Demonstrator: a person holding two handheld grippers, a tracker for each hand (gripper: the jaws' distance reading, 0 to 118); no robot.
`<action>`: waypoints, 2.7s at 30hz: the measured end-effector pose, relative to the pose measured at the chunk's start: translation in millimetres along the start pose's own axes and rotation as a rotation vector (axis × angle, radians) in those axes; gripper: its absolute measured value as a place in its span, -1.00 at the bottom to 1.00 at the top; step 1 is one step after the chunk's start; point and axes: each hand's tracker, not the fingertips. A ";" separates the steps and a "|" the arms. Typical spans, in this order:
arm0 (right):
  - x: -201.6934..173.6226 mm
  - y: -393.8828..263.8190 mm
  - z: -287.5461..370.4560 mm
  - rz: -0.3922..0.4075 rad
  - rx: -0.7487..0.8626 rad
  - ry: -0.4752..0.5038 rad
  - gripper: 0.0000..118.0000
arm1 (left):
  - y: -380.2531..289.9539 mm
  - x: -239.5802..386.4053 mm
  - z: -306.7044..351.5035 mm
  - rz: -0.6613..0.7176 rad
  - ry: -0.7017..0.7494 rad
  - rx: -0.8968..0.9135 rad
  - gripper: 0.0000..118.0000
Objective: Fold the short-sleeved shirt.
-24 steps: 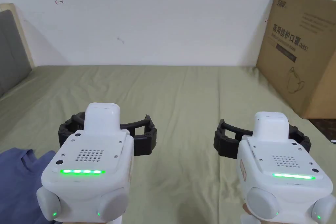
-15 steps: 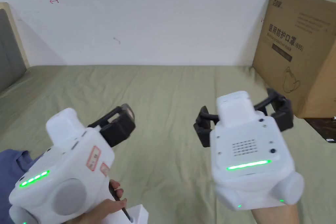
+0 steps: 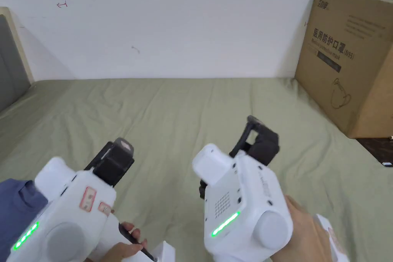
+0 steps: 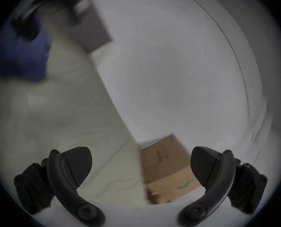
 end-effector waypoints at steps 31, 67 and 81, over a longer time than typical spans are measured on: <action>55.5 -45.1 12.7 -0.724 -0.077 -0.062 -0.97 | -23.4 65.1 27.0 -0.739 0.054 0.138 -0.98; -80.4 101.6 10.2 -0.693 0.115 0.678 -1.00 | 100.1 -107.9 122.4 -0.506 0.529 0.145 -1.00; -100.4 68.0 -30.4 -0.684 -0.080 0.683 -1.00 | 62.2 -220.8 -13.0 -0.295 0.565 -0.317 0.73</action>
